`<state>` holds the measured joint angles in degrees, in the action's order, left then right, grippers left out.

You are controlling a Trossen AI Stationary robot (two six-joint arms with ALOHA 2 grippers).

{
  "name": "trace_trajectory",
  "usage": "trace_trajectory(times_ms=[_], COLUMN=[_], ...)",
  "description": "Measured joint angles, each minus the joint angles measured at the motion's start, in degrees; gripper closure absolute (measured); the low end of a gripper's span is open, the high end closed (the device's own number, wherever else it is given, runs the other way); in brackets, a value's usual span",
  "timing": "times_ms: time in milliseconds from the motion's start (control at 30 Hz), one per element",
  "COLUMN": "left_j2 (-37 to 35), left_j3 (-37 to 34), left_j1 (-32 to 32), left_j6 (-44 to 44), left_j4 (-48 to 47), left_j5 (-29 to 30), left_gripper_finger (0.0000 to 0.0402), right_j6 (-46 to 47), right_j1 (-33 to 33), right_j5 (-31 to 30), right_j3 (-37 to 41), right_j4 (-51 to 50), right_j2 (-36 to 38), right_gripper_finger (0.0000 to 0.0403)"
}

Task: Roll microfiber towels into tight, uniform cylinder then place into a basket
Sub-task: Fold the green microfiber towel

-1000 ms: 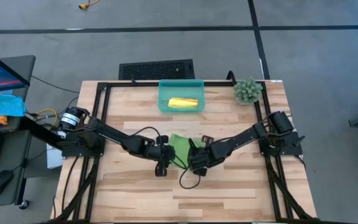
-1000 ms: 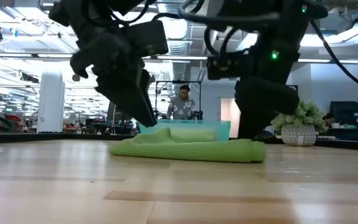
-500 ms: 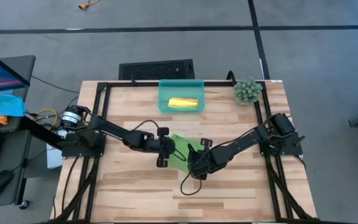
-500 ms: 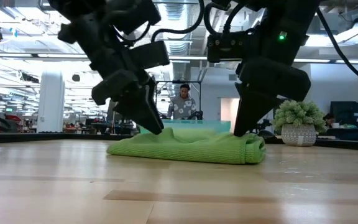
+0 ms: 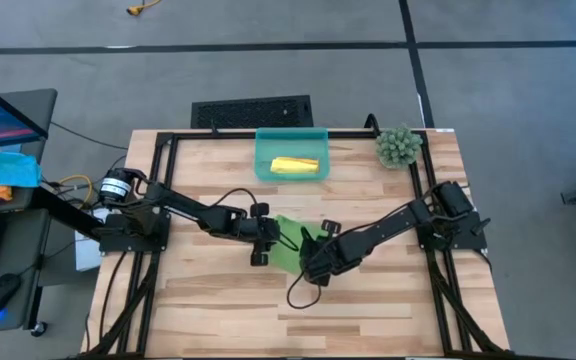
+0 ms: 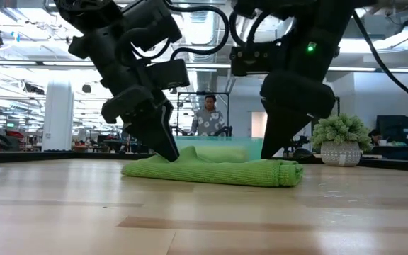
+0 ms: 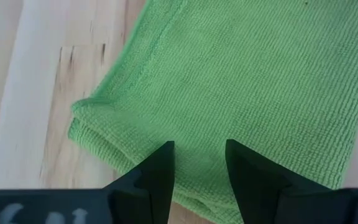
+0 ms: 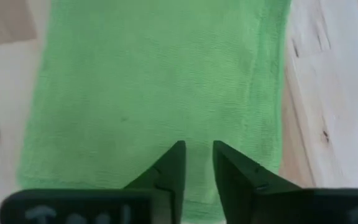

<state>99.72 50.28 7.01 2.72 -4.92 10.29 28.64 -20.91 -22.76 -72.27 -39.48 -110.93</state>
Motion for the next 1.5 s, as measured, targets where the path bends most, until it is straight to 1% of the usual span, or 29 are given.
trace_trajectory(times_ms=[167, 300, 433, 533, 633, 700, 767, 900, 1000, 1100, 1167, 1233, 1300, 1500], left_j2=[0.0, 0.0, 0.0, 0.0, 0.0, 0.0, 0.0, -0.3, -1.0, -2.4, -3.5, -3.9, -4.5, -4.5], left_j3=[0.0, 0.0, 0.0, 0.1, 1.3, 2.2, 3.0, 4.6, 5.7, 6.4, 6.3, 6.3, 6.3, 6.2], left_j1=[0.0, 0.0, 0.2, 0.2, 0.3, 1.0, 2.0, 3.9, 5.2, 6.6, 7.6, 8.4, 9.2, 10.5], left_j6=[4.1, 9.3, 13.6, 15.8, 17.9, 18.0, 17.3, 15.3, 15.1, 15.9, 17.0, 17.5, 17.5, 17.5], left_j4=[-1.9, -4.9, -7.5, -7.4, -7.3, -7.2, -7.3, -8.7, -12.1, -16.1, -19.6, -20.9, -23.6, -22.7], left_j5=[0.0, 0.0, 0.0, -0.2, -3.1, -4.5, -4.5, -4.4, -1.9, 2.5, 5.6, 7.9, 9.0, 9.3], left_gripper_finger=[0.0268, 0.0268, 0.0268, 0.0268, 0.0268, 0.0268, 0.0268, 0.0268, 0.0268, 0.0268, 0.0268, 0.0268, 0.0268, 0.0268], right_j6=[0.8, 1.9, 1.5, 0.9, -0.3, -1.5, -2.1, -2.1, -2.2, -2.2, -2.2, -1.5, -1.3, 1.3], right_j1=[1.1, 0.9, -1.2, -2.7, -3.7, -3.9, -3.8, -3.2, -3.2, -3.0, -2.9, -2.9, -3.1, -3.9], right_j5=[2.5, 4.9, 5.4, 5.4, 5.3, 5.0, 4.9, 4.7, 4.7, 4.9, 4.9, 4.8, 4.9, 5.3], right_j3=[0.0, 0.0, -0.8, -1.0, -1.0, -1.0, -1.1, -1.1, -1.2, -0.9, -1.1, -1.1, -1.0, -1.0], right_j4=[-1.8, -1.5, 0.1, 4.2, 8.4, 11.0, 13.0, 13.7, 14.2, 11.5, 12.2, 11.3, 10.8, 5.3], right_j2=[0.0, 0.5, 0.6, 0.6, 0.6, 0.6, 0.6, -0.2, -1.4, -2.1, -1.9, -1.9, -1.9, -1.9], right_gripper_finger=[0.0259, 0.0245, 0.0241, 0.0242, 0.0245, 0.0247, 0.0248, 0.0250, 0.0250, 0.0252, 0.0255, 0.0259, 0.0262, 0.0272])
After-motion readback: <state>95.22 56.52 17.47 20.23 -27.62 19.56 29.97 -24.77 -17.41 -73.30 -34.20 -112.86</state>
